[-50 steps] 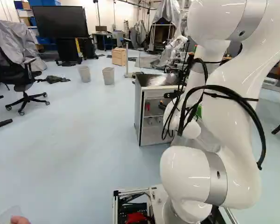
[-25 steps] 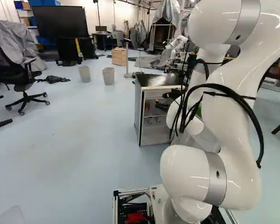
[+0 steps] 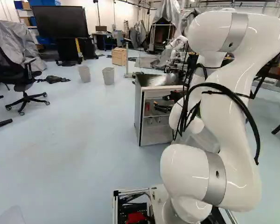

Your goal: Grab a drink from the fridge

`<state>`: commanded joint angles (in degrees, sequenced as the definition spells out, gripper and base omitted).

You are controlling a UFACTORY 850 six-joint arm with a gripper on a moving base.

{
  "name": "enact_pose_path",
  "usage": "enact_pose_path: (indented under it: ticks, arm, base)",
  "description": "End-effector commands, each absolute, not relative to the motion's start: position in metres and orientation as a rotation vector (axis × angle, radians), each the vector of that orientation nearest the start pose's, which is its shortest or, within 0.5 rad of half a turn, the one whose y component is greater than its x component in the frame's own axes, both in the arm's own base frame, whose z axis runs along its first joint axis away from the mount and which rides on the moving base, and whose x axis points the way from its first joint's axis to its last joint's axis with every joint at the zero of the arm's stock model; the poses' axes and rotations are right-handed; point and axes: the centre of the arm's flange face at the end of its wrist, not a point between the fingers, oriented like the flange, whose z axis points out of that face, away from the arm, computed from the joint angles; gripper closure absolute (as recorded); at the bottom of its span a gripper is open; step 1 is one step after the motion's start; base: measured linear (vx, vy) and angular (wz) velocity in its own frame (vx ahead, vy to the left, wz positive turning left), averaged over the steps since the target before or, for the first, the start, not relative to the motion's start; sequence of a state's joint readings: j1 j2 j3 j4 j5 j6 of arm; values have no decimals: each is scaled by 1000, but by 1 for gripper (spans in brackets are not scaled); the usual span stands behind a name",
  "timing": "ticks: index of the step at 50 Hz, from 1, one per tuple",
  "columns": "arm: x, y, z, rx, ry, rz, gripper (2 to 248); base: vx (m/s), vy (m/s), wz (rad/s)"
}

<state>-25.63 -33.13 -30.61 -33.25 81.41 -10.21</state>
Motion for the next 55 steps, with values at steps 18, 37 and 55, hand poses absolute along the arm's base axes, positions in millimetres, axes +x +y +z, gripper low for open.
enact_pose_path:
  ticks: [18, 37, 55]
  arm:
    - [400, -138, 221, -2422, -334, -1964, 3]
    - [413, -140, 194, -2456, -337, -1894, 3]
    - [431, -143, 165, -2491, -353, -1821, 3]
  base:
    - [0, 0, 0]
    - [0, 0, 0]
    - [0, 0, 0]
